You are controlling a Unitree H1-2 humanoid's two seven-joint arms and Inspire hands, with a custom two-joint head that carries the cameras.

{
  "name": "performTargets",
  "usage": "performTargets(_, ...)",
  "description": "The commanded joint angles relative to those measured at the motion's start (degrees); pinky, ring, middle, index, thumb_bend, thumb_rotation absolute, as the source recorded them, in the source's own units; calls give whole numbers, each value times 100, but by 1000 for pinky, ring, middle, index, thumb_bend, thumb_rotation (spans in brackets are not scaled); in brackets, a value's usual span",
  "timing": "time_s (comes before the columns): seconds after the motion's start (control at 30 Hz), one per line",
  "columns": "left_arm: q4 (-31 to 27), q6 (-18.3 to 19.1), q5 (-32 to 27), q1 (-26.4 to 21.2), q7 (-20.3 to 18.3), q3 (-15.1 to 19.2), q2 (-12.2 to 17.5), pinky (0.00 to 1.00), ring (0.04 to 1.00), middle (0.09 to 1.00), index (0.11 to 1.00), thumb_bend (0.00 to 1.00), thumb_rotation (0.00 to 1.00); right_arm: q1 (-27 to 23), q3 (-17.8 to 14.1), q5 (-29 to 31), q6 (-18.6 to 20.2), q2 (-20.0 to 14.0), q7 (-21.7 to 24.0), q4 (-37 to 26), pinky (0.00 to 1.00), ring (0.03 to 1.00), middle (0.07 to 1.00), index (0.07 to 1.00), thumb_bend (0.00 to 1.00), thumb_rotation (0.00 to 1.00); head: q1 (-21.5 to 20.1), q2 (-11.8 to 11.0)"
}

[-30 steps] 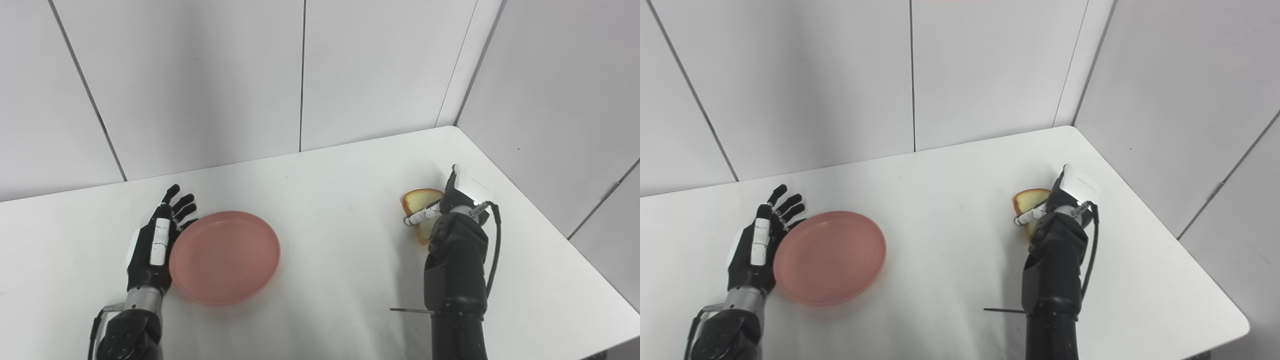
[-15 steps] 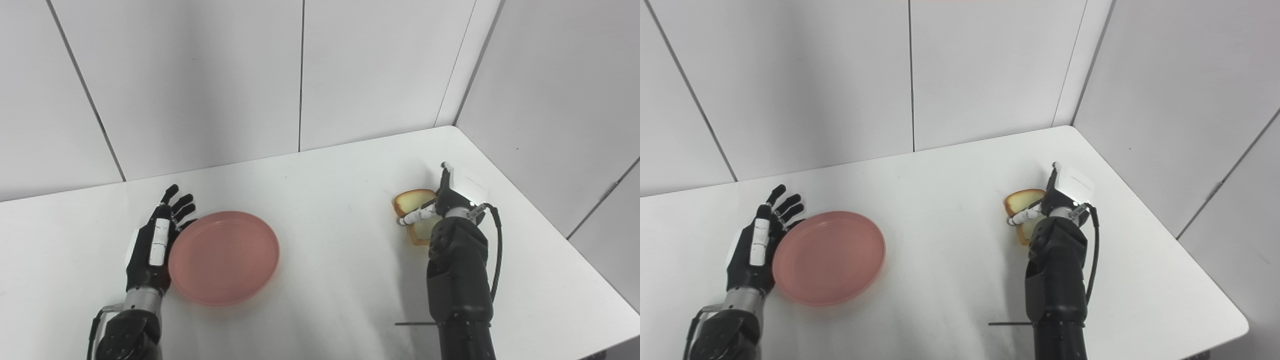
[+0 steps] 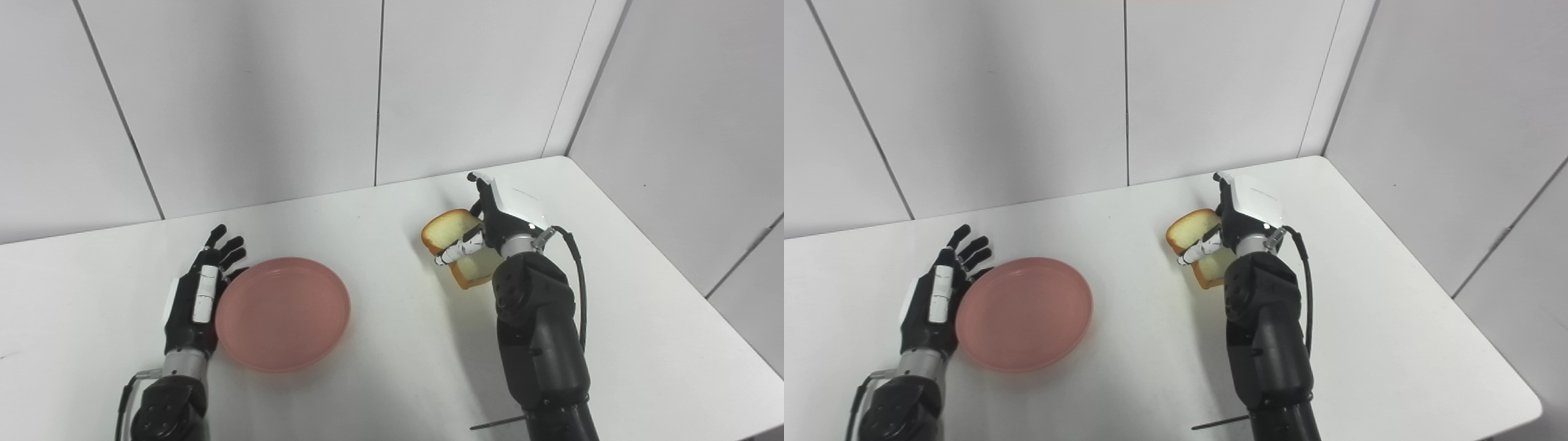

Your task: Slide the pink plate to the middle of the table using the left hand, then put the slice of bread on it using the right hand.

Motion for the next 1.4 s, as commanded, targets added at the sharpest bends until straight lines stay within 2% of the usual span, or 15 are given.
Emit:
performTargets(0.0, 283, -131, 77, 261, 104, -103, -203, 692, 839, 844, 882, 957, 920, -310, 235, -24, -104, -141, 0, -326, 174, 265, 482, 846, 547, 0, 21, 9)
performTargets(0.17, 546, -302, 103, 171, 222, -144, -317, 688, 838, 847, 878, 977, 919, -409, 757, 40, -152, -245, 27, -368, 184, 279, 484, 846, 544, 0, 466, -41)
performTargets(0.3, 758, -446, 190, 104, 368, -204, -411, 692, 836, 851, 893, 925, 937, -473, 1125, 108, -162, -169, -51, -261, 165, 252, 481, 846, 547, 0, 747, -83)
performTargets(0.47, 974, -573, 322, 20, 579, -260, -505, 731, 827, 851, 893, 919, 938, -511, 1425, 302, -119, -18, -235, -59, 172, 271, 483, 852, 547, 0, 1012, -110)
performTargets(0.5, 1021, -601, 342, 2, 618, -265, -539, 736, 830, 853, 892, 932, 955, -549, 1503, 369, -129, 43, -255, 29, 183, 286, 485, 856, 547, 0, 1174, -136)
performTargets(0.7, 1330, -841, 450, -134, 829, -294, -673, 762, 801, 829, 879, 992, 999, -750, 1843, 608, -143, 203, -433, 408, 187, 288, 483, 856, 553, 0, 1536, -135)
performTargets(0.8, 1398, -854, 449, -184, 883, -280, -725, 739, 811, 834, 891, 1000, 1000, -833, 2048, 625, -144, 269, -575, 597, 189, 290, 484, 854, 549, 0, 1667, -141)
performTargets(0.9, 1427, -890, 420, -207, 905, -260, -748, 715, 812, 834, 892, 1000, 1000, -842, 2110, 855, -121, 360, -706, 722, 212, 327, 489, 859, 549, 0, 1743, -157)
performTargets(1.07, 1292, -823, 483, -173, 936, -296, -679, 699, 800, 833, 900, 1000, 1000, -835, 2303, 1082, -174, 341, -964, 968, 216, 307, 484, 853, 548, 0, 1824, -159)
performTargets(1.17, 1129, -709, 464, -107, 885, -297, -630, 698, 807, 836, 897, 1000, 1000, -838, 2335, 1243, -100, 380, -1017, 1068, 210, 298, 489, 972, 543, 0, 1821, -149)
performTargets(1.3, 1003, -655, 442, -53, 843, -298, -590, 688, 805, 836, 888, 1000, 1000, -886, 2350, 1349, -53, 458, -1091, 1179, 199, 289, 487, 981, 544, 0, 1770, -105)
performTargets(1.37, 900, -586, 444, -25, 836, -299, -579, 681, 806, 837, 886, 1000, 1000, -914, 2335, 1285, -42, 514, -1050, 1210, 184, 278, 485, 956, 546, 0, 1737, -91)
